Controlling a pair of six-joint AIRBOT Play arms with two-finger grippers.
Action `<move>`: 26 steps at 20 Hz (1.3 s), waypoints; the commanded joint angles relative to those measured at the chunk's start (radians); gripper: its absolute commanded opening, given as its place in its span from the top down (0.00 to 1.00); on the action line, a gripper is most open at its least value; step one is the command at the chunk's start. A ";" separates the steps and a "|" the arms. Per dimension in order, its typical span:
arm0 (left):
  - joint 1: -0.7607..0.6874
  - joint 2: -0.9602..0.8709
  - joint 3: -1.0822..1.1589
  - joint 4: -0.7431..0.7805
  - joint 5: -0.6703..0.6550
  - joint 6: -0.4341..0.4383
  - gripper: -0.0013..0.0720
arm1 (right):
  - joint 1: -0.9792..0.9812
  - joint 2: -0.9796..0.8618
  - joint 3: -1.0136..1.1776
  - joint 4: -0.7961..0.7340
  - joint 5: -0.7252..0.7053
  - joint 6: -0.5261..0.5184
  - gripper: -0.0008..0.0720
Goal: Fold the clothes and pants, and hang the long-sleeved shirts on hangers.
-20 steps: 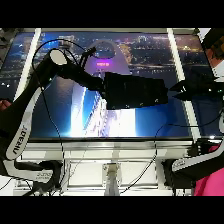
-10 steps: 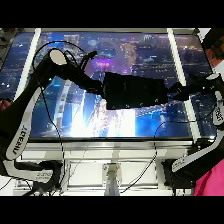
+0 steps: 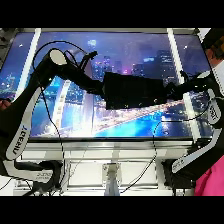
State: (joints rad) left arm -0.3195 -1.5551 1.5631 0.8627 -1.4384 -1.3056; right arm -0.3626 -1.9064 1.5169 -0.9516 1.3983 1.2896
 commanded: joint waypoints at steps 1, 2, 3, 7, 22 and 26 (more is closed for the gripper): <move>0.001 0.001 0.000 0.000 0.001 0.000 0.97 | 0.029 -0.001 0.001 0.002 -0.008 0.000 0.82; 0.001 0.001 0.000 0.001 0.001 0.000 0.97 | 0.031 -0.001 0.001 0.008 -0.005 0.003 0.97; 0.001 0.001 0.000 0.001 0.001 0.001 0.97 | 0.026 0.000 0.001 0.009 0.004 0.003 0.97; 0.001 0.001 0.000 0.018 0.005 0.004 0.97 | -0.064 0.037 0.002 -0.008 0.030 0.025 0.97; -0.021 0.001 0.000 0.259 0.005 -0.071 0.97 | -0.922 0.270 0.001 -0.142 0.140 0.097 0.97; -0.041 0.001 0.000 0.260 0.005 -0.071 0.97 | -0.928 0.269 0.002 -0.299 0.161 0.223 0.61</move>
State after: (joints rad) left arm -0.3477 -1.5551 1.5631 1.1179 -1.4334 -1.3781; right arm -1.2625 -1.6409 1.5181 -1.1450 1.5337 1.4208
